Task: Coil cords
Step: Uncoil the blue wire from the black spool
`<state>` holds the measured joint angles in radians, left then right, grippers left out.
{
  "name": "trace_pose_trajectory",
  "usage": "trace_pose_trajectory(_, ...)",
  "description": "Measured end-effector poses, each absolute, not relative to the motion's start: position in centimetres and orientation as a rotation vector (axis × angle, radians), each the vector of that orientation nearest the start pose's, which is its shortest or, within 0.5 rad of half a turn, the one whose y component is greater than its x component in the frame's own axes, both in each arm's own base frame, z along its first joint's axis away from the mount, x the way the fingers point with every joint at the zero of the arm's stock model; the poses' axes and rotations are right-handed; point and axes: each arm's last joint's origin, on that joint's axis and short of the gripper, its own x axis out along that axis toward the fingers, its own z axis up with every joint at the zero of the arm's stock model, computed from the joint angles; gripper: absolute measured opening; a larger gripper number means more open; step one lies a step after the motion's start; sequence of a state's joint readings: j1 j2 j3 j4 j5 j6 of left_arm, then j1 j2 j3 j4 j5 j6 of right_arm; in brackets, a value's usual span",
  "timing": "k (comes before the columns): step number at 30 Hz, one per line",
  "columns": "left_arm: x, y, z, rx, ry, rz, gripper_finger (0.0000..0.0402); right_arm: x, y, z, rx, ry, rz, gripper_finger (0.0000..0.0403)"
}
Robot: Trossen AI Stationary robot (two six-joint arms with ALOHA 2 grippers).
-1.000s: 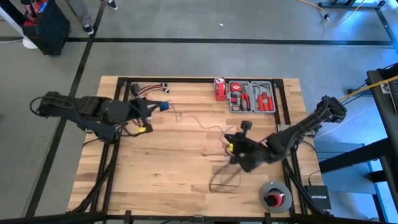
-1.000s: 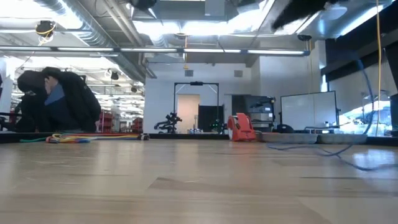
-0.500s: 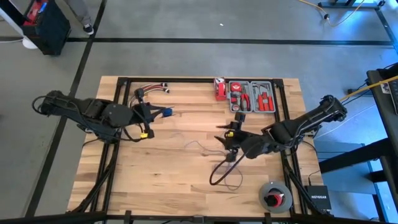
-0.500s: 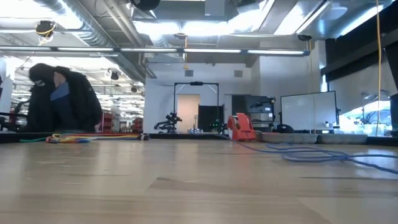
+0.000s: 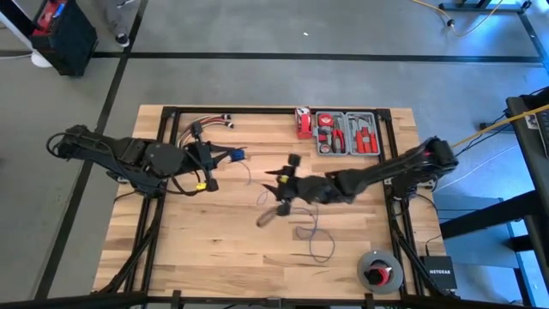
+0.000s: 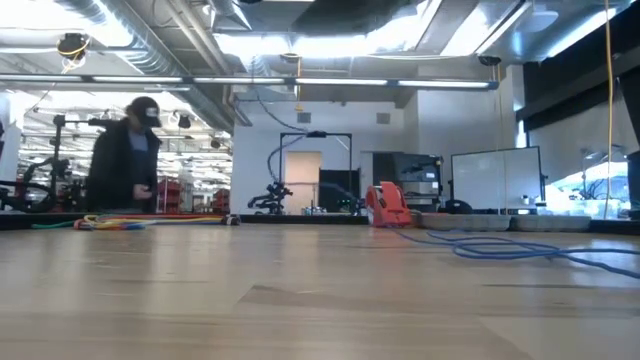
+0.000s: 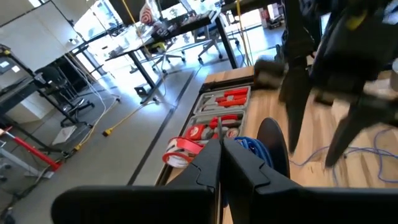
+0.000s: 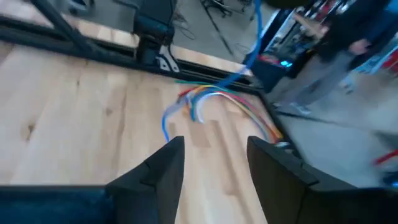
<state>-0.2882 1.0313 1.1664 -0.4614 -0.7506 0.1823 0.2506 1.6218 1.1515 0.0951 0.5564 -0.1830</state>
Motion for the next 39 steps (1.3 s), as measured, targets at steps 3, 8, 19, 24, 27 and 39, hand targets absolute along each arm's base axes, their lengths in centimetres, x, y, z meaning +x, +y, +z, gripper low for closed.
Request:
trace_pose_trajectory(3, 20.1, -3.9, 39.4, 0.340, 0.327, 0.433, 0.0007, 37.5, 6.1, 26.0, -0.232, 0.350, -0.223, 0.0179)
trace_pose_trajectory(8, 20.1, -3.9, 39.4, 0.338, 0.326, 0.433, 0.0008, 39.3, 4.2, 24.5, -0.094, 0.291, -0.165, 0.0179)
trace_pose_trajectory(19, 20.1, -3.9, 39.4, 0.341, 0.329, 0.432, 0.0007, 40.4, 3.9, 24.2, -0.039, 0.198, 0.012, 0.0161)
trace_pose_trajectory(24, 20.1, -3.9, 39.4, 0.340, 0.330, 0.432, 0.0008, 40.4, 3.8, 24.4, -0.042, 0.176, -0.007, 0.0110)
trace_pose_trajectory(27, 20.0, -3.9, 39.3, 0.334, 0.332, 0.432, 0.0008, 40.4, 4.0, 24.1, -0.043, 0.209, 0.020, 0.0088)
trace_pose_trajectory(39, 20.0, -3.9, 39.1, 0.331, 0.348, 0.433, 0.0008, 40.3, 4.0, 23.6, -0.029, 0.259, 0.020, 0.0121)
